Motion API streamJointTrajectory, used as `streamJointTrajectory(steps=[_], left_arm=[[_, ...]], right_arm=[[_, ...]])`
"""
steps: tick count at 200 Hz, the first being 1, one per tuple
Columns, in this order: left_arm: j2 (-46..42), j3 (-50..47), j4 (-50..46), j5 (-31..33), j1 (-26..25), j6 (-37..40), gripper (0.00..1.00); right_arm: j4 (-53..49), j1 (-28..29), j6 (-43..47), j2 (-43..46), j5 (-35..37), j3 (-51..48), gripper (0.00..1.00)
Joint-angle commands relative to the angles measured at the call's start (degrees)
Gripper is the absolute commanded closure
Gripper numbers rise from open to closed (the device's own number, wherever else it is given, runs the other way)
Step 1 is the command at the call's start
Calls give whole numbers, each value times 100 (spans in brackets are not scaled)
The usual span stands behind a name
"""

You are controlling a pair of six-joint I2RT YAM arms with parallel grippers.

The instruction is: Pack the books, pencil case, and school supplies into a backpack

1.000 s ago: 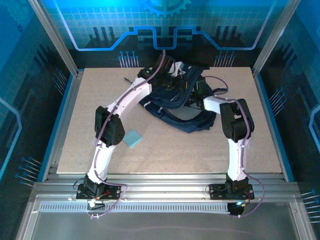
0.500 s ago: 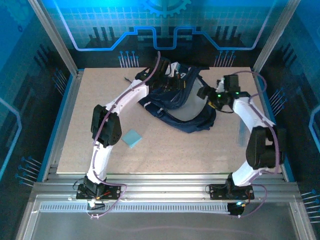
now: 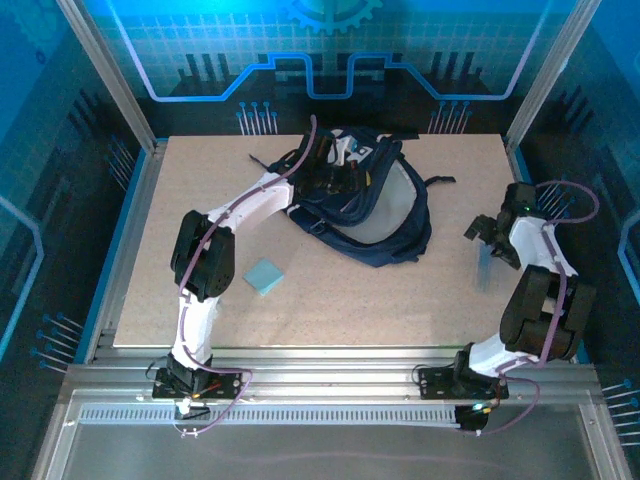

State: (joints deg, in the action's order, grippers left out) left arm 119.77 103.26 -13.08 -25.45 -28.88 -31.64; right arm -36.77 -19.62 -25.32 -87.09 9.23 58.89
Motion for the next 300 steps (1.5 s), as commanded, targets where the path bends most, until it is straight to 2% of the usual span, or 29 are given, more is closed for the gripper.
streamJointTrajectory(steps=[1,47,89,121,141,172,218,228,243,266,300], left_arm=[[-327,-67,348,-210,19,-76,100],[-221,-26,420,-380,53,-207,100],[-321,-47,402,-373,56,-160,100],[-340,-61,397,-410,53,-157,100],[-357,-95,412,-423,52,-167,100],[-410,-127,442,-413,65,-176,100],[-445,-130,464,-397,66,-211,100],[-458,-139,463,-393,59,-211,100],[-478,-171,471,-381,66,-204,100],[-482,-189,482,-389,63,-219,100],[-542,-249,502,-377,80,-188,100]], right_arm=[[440,-192,188,-315,-100,-219,0],[287,-227,399,-1319,-465,104,0],[-109,-172,260,-1485,728,279,0],[-270,-111,239,-1643,1014,384,0],[-223,-80,259,-1757,768,382,12],[-157,117,330,-1709,548,377,40],[-135,445,318,-1586,43,360,69],[-129,489,293,-1529,-174,349,77],[-77,534,216,-1428,-509,308,83],[-23,605,113,-1312,-862,340,100],[-140,768,74,-1269,-969,566,100]])
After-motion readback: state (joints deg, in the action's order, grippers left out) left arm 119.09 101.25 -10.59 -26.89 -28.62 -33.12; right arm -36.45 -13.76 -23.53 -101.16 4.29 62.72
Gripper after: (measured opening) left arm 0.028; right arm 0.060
